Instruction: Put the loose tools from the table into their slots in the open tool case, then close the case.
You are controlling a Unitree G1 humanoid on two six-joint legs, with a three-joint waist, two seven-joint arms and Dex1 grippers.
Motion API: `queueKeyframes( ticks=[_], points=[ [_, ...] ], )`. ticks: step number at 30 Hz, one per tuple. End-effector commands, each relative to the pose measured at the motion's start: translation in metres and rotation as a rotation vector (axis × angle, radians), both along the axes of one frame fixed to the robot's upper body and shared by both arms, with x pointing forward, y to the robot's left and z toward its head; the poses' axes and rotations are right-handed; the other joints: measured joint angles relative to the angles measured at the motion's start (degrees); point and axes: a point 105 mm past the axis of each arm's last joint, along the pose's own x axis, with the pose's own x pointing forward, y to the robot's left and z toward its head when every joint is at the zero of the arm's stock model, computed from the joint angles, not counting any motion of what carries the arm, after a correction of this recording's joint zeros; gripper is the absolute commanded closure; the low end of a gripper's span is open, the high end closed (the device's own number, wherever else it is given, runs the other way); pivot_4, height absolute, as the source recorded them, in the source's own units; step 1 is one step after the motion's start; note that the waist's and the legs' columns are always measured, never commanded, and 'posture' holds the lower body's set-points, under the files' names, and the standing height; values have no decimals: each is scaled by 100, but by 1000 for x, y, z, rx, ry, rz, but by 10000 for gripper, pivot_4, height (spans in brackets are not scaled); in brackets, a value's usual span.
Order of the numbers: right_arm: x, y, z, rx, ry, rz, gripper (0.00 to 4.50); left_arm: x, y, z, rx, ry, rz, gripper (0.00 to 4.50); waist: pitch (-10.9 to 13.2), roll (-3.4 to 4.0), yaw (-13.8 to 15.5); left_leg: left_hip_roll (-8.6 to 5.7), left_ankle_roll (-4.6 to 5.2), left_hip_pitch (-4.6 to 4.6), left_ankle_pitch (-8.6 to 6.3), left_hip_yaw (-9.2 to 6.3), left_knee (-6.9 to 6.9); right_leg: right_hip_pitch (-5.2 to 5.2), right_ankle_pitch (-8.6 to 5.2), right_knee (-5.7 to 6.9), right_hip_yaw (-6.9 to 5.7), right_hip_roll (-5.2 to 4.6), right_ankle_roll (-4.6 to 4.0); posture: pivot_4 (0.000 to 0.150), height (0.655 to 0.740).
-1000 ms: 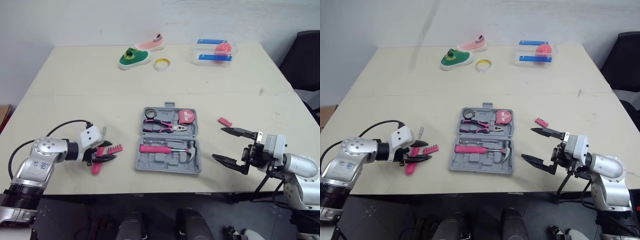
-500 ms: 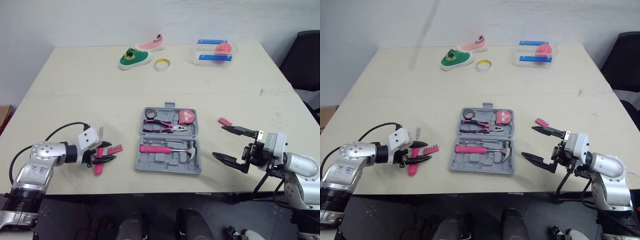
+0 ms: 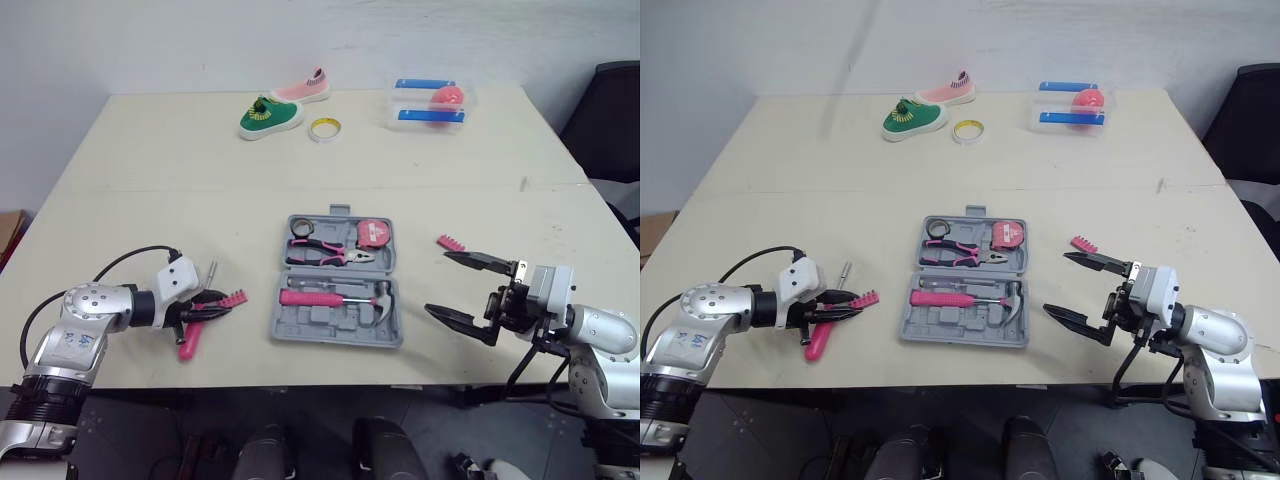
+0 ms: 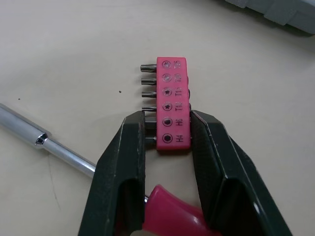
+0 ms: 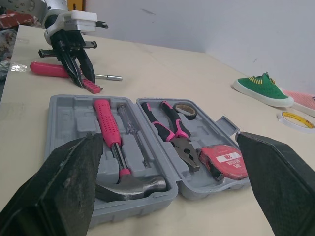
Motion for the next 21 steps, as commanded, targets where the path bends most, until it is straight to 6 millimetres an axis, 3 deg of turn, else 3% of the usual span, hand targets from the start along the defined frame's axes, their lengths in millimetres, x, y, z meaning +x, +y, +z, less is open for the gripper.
queueKeyframes(
  ticks=[1, 3, 5, 9, 13, 18, 21],
  points=[
    [-2, -8, 7, -10, -37, -19, 0, 5, -12, 47, -115, -143, -59, 38396, 9, -15, 8, 1, 6, -7, 4, -1, 1, -5, 0, 0, -2, 0, 0, 1500, 7400],
    [-3, -9, 6, -15, -32, -14, 0, 0, -31, 75, -78, -193, -197, 38396, 28, -47, 23, 0, 18, -15, 12, -1, 5, -7, 0, 0, -3, 0, 0, 1500, 7400],
    [-4, -8, 7, -17, -29, -9, 0, -7, -44, 82, -10, -168, -291, 38396, 43, -74, 57, -2, 12, -26, 17, -11, 14, -8, 0, 0, -12, -4, 0, 1500, 7400],
    [-4, -4, 9, -20, -12, 13, 0, -18, -73, 82, 105, -68, -413, 38396, 44, -68, 63, -20, -6, -18, 18, 5, 6, -4, 3, -8, -2, -13, 5, 1500, 7400],
    [-9, 5, 7, -43, 24, 65, 0, -22, -87, 69, 223, 29, -435, 38396, 50, -77, 45, -17, 2, -22, 21, 10, 9, -7, 3, -11, 0, 0, 6, 1500, 7400],
    [-12, 14, 6, -29, 43, 82, 0, -17, -100, 52, 353, 57, -453, 38396, 53, -80, 32, 1, -5, -21, 24, 9, 15, -8, 2, -9, 1, 46, 6, 1500, 7400],
    [-13, 16, 6, -25, 45, 80, 0, -4, -111, 54, 364, -7, -419, 38396, 54, -82, 45, 12, -9, -21, 22, 9, 20, -7, 2, -9, 10, 66, 6, 1500, 7400]
  ],
)
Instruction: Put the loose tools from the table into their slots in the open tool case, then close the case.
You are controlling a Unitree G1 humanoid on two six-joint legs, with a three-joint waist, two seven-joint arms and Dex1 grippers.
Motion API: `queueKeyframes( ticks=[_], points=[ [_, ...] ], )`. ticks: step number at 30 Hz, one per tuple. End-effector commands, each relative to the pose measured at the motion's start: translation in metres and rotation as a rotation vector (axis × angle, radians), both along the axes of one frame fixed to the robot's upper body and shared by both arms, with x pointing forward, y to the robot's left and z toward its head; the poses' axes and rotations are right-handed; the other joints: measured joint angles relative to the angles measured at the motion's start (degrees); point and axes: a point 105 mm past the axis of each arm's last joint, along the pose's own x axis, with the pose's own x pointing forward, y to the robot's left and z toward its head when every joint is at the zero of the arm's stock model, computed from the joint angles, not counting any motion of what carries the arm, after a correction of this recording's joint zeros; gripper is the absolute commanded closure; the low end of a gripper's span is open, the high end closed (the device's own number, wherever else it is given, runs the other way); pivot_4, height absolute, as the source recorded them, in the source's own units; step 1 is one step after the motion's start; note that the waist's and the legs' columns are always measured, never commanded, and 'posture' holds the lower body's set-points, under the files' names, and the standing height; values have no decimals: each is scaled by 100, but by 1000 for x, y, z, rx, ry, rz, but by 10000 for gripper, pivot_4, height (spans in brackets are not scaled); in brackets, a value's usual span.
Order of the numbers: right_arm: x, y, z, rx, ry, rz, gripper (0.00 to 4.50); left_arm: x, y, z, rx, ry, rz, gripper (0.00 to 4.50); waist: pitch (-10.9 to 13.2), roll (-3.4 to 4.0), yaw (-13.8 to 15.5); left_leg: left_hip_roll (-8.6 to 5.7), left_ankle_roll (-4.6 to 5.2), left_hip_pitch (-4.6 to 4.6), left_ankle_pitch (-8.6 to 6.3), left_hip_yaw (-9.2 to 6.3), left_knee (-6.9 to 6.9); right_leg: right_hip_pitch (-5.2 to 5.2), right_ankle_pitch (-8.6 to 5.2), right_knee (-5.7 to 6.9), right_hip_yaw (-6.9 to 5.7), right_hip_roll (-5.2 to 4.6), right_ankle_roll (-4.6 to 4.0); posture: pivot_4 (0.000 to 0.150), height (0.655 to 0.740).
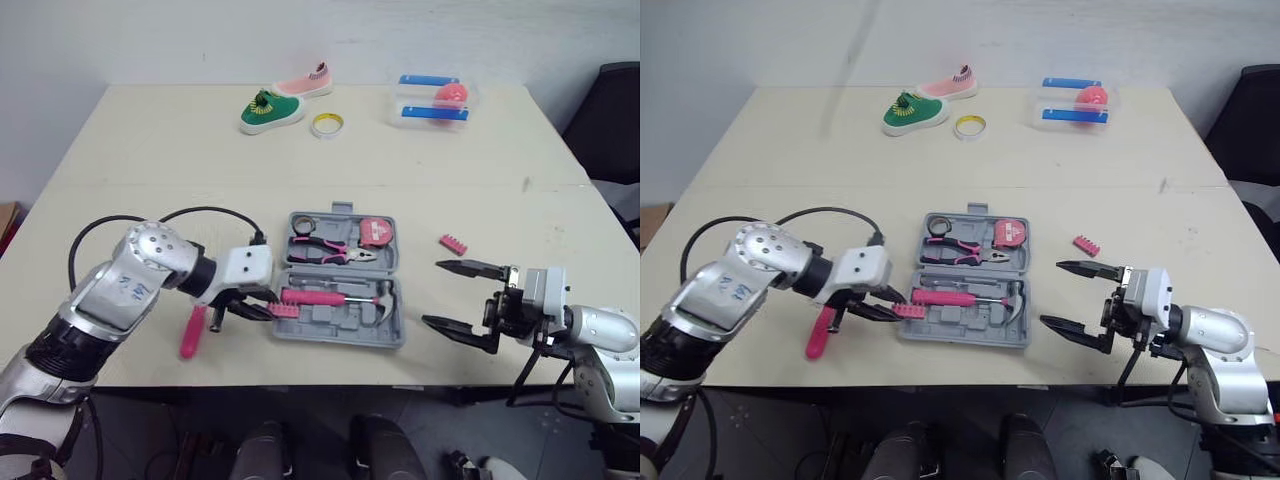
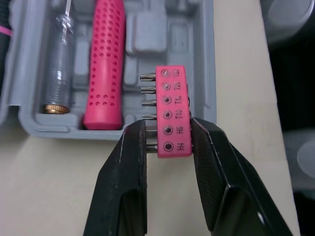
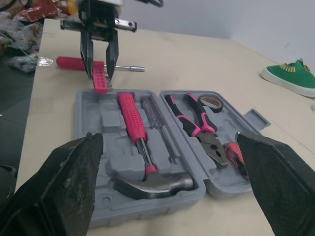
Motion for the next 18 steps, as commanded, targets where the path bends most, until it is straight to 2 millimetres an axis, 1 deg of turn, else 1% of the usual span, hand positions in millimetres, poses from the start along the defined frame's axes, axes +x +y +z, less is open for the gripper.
queueKeyframes(
  ticks=[1, 4, 6, 8, 12, 18],
  points=[
    [-3, 4, 7, 19, -31, 7, 0, 10, -11, 10, -5, -86, 9, 38396, 1, -3, 20, 1, 0, -1, 0, -1, 1, 0, 0, 1, 1, 2, 0, 1500, 7400],
    [-4, 4, 7, 22, -34, -3, 0, 11, -19, 8, 5, -82, 0, 38396, 1, -3, 33, 4, -2, -2, -2, 2, 6, -1, 0, 0, 6, 5, 0, 1500, 7400],
    [-4, 4, 7, 26, -41, -11, 0, 12, -20, 7, 4, -73, 19, 38396, 2, -3, 34, 4, -2, -2, -2, 3, 8, -1, 0, 0, 6, 6, -1, 1500, 7400],
    [-4, 3, 8, 28, -45, -22, 0, 8, -17, 3, 35, -39, 12, 38396, 2, -3, 35, 5, -1, -2, -3, 4, 11, -1, 0, 2, 7, 7, -1, 1500, 7400],
    [-6, 0, 5, 21, -41, -31, 0, 6, -25, -2, 29, -42, -3, 38396, 2, -3, 88, 6, -1, -1, -2, 3, 17, -1, 0, 7, 7, 7, -1, 1500, 7400],
    [-7, -1, 5, 22, -47, -41, 0, 7, -22, -12, 55, -41, 29, 38396, 1, -3, 111, 6, 0, 0, -3, 3, 21, -1, -1, 11, 14, 6, -1, 1500, 7400]
  ],
)
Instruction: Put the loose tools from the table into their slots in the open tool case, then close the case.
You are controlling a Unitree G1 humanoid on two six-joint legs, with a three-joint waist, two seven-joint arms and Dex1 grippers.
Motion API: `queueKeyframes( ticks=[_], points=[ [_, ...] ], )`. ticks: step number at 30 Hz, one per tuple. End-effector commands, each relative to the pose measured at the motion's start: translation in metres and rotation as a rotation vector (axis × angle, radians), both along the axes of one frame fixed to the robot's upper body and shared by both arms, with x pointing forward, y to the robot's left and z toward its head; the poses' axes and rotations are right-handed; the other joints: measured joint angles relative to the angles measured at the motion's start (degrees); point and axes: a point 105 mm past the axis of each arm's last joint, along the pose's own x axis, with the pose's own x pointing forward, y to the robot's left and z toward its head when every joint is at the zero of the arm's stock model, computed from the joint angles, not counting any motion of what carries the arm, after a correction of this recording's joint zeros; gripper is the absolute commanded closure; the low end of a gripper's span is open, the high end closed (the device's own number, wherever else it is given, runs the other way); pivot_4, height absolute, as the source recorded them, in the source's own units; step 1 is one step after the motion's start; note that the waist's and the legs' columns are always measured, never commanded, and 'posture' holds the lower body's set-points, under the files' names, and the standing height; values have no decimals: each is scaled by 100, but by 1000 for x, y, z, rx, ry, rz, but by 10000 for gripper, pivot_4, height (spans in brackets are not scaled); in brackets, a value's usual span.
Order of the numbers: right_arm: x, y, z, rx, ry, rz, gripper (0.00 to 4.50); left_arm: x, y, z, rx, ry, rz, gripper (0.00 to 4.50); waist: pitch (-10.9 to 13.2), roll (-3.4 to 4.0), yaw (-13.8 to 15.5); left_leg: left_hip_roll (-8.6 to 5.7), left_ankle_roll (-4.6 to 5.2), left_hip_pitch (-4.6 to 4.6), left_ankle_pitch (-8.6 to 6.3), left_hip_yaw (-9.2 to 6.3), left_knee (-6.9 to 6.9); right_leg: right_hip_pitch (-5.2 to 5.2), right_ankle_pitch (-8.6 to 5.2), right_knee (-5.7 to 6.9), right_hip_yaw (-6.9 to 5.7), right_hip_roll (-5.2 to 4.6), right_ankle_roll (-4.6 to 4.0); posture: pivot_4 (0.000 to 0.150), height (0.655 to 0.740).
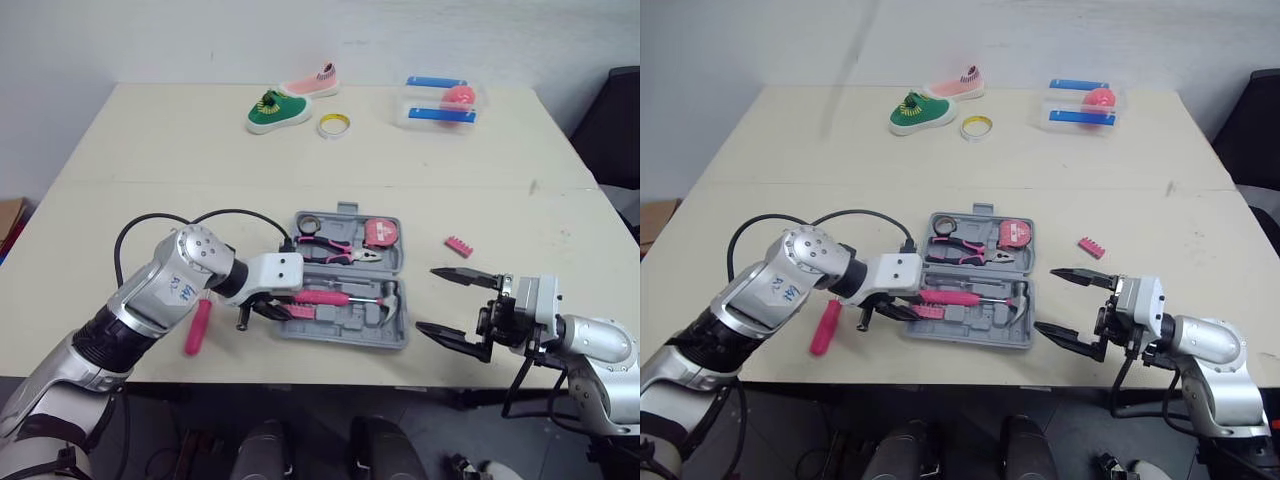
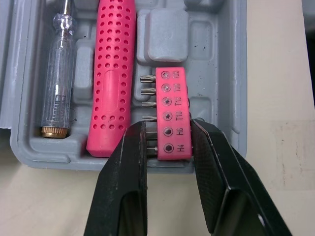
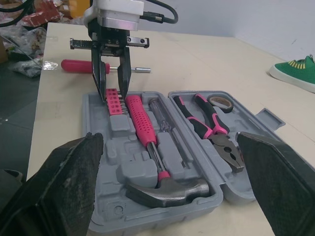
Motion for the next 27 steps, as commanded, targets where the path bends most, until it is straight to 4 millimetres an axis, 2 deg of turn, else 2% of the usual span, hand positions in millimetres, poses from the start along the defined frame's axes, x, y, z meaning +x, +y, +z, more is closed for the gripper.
queueKeyframes(
  ticks=[1, 7, 12, 14, 15, 16, 18, 22, 27],
  points=[
    [-3, -3, 12, -3, -69, -8, 0, 2, 1, -2, 22, -28, 13, 38396, 0, 0, -1, 1, 0, 1, 0, 0, 0, 0, 0, 1, 0, 1, 0, 1500, 7400],
    [-3, -1, 11, 2, -69, -9, 0, 9, -7, -3, 13, -65, 30, 38396, 0, 0, 21, 0, 2, 2, -1, 0, 9, 1, -1, 9, 0, -1, -1, 1500, 7400],
    [-4, -1, 9, 6, -62, -11, 0, 1, -10, -2, 10, -40, -1, 38396, 0, 0, 29, -1, 8, 0, -5, -2, 20, 5, -1, 11, 5, -4, -1, 1500, 7400],
    [-4, -2, 8, 8, -59, -12, 0, 0, -16, 5, -37, -50, 0, 28287, 0, 0, 25, 0, 7, 0, -5, -2, 20, 5, -1, 12, 11, -3, -1, 1500, 7400],
    [-5, -2, 7, 7, -55, -10, 0, 0, -19, 10, -65, -54, 5, 25946, 0, 0, 25, 0, 7, 0, -5, -1, 20, 5, -1, 11, 14, -3, -1, 1500, 7400],
    [-5, -2, 6, 5, -51, -6, 0, 0, -20, 15, -78, -75, 0, 20133, 0, -1, 26, 0, 7, -1, -5, -1, 20, 5, -1, 12, 19, -2, -1, 1500, 7400],
    [-6, -2, 6, 3, -47, -2, 0, -1, -22, 22, -95, -94, -1, 12080, 0, -1, 22, 1, 8, -6, -5, -4, 26, 4, -1, 12, 25, -2, -1, 1500, 7400],
    [-4, -3, 7, 1, -50, -4, 0, -6, -7, 38, -89, -118, 14, 12080, 1, -1, -14, 4, 4, -3, -8, -3, 27, 4, -1, 12, 38, 2, -1, 1500, 7400],
    [-3, -5, 7, -2, -50, -8, 0, -6, -1, 51, -233, -129, 21, 12080, 0, -1, -1, 9, -1, -2, -8, -1, 27, 2, -3, 14, 37, 7, -5, 1500, 7400]
  ],
)
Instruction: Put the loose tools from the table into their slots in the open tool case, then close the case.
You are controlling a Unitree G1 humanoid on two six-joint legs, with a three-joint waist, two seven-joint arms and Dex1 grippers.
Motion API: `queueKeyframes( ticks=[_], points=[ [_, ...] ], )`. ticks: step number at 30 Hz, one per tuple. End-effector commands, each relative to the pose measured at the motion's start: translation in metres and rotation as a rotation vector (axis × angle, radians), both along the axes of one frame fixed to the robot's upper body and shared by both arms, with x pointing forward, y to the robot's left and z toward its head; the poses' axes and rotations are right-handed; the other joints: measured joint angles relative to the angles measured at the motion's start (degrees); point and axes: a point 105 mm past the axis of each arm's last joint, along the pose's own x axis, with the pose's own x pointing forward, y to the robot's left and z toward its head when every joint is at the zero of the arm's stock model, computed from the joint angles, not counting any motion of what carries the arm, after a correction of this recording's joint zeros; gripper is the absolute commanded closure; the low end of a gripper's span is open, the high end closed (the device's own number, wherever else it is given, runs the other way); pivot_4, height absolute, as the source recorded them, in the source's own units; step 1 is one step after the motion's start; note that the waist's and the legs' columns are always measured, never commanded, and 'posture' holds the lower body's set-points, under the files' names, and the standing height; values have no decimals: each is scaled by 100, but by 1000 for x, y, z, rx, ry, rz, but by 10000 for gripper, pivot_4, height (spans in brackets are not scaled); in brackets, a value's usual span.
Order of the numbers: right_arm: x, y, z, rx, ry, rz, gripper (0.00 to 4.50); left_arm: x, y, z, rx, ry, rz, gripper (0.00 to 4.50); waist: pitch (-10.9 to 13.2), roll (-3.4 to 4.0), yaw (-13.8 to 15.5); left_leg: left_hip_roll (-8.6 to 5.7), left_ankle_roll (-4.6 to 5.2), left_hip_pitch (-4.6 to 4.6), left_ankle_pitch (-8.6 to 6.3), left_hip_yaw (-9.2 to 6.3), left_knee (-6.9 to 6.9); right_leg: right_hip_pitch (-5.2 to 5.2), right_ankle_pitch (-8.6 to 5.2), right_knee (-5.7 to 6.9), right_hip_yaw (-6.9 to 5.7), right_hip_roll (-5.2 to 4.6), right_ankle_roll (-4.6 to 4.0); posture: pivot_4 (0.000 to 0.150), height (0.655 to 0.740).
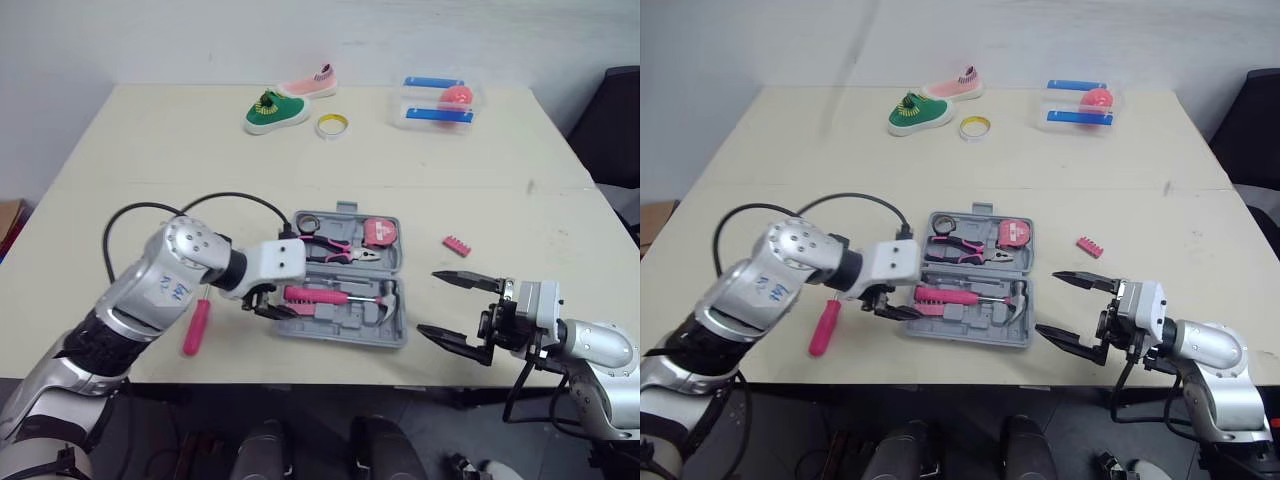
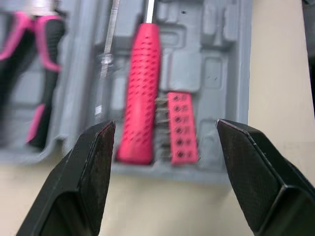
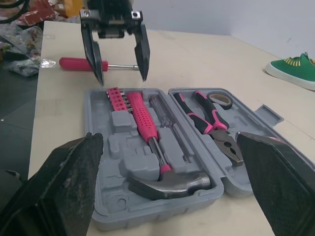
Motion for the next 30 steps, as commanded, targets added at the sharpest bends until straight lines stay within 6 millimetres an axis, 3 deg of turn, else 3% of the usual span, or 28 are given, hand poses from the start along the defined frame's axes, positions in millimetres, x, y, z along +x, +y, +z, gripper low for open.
queueKeyframes(
  ticks=[1, 2, 6, 9, 10, 16, 21, 25, 30],
  points=[
    [0, -3, 9, 0, -48, -6, 0, -1, 0, 16, -145, -72, -50, 12080, 0, 0, 1, 0, 1, -1, -1, 0, 2, 0, 0, 0, 1, -1, 0, 1500, 7400],
    [0, -3, 9, -1, -47, -5, 0, 0, 1, 18, -218, -78, -58, 12080, 0, 0, 2, -1, 2, -1, -1, 0, 3, 0, 0, 0, 1, -2, 0, 1500, 7400],
    [1, -3, 9, 3, -44, -9, 0, 1, 10, 9, -358, -97, -68, 29034, 0, 0, 3, 1, 3, -2, -2, -1, 11, 2, 0, 4, 4, -7, 0, 1500, 7400],
    [2, -3, 9, 4, -43, -13, 0, 2, 13, -13, -340, -80, -53, 42305, 0, 0, 3, 1, 3, -1, -3, 0, 12, 2, 0, 5, 2, -7, 0, 1500, 7400],
    [2, -3, 9, 5, -43, -14, 0, 2, 14, -21, -331, -62, -36, 44369, 0, 0, 3, 0, 3, -1, -3, 0, 12, 2, 0, 4, 1, -7, 0, 1500, 7400],
    [1, -5, 8, 5, -42, -23, 0, -3, 14, -53, -268, 0, -14, 44369, 0, 0, 9, -1, 9, -1, -12, 2, 11, 2, 1, 3, 0, -9, 1, 1500, 7400],
    [2, -6, 8, 6, -41, -27, 0, 7, 24, -73, -195, 25, 94, 44369, -2, 3, 6, 3, 19, 3, -22, 3, 11, 4, 1, 4, 1, -17, 1, 1500, 7400],
    [2, -5, 8, 8, -44, -27, 0, 12, 24, -78, -194, 45, 112, 44369, -6, 5, 6, 5, 24, 13, -25, 3, 11, 13, 1, 4, -1, -16, 0, 1500, 7400],
    [3, -6, 8, 3, -43, -21, 0, 0, 27, -98, -101, 178, 96, 44369, -12, 8, 5, 6, 24, 17, -26, 3, 11, 15, 1, 4, -1, -17, 0, 1500, 7400]
  ],
)
